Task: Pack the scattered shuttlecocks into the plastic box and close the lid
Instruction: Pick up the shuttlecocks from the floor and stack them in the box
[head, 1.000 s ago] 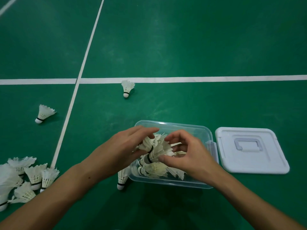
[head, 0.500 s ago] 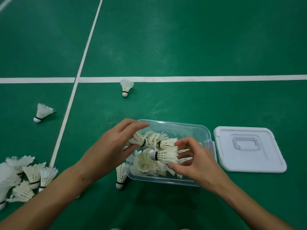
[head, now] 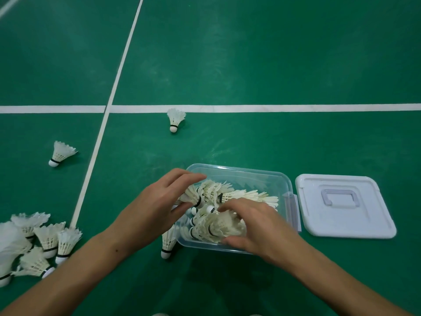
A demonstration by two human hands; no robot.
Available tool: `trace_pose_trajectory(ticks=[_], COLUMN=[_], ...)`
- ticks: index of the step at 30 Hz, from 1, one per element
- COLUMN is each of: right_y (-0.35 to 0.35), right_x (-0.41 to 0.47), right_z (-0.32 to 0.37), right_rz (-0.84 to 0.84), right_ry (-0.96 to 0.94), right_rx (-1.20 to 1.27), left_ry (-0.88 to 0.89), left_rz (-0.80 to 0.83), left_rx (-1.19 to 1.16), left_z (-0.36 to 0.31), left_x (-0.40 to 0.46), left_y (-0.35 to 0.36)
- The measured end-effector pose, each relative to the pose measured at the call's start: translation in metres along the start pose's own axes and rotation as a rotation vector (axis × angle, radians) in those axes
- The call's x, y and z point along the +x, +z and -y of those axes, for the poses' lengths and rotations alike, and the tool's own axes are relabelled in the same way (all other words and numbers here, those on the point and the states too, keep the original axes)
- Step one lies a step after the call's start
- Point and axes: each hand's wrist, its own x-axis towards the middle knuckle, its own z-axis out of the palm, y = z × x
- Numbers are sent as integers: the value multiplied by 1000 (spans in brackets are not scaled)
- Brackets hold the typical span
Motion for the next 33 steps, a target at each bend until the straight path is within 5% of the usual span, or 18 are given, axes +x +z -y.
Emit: trace_pose_trajectory(ticks=[8, 11, 19, 27, 33], right_y=[22, 13, -41, -46, -38], right_x=[2, -3, 7, 25, 15], right_z=[-14, -11, -6, -14, -33], right_rz=[60, 106, -107, -25, -54], right_ry=[175, 129, -11, 8, 38], right_rx=[190, 203, 350, 718, 764], left_ry=[-4, 0, 152, 425, 395], left_rz=[0, -19, 65, 125, 79], left_rx=[-30, -57, 36, 215, 170], left_z=[-3, -9, -35, -61, -57], left_x=[0, 3, 36, 56, 56], left_y=[2, 0, -15, -10, 3])
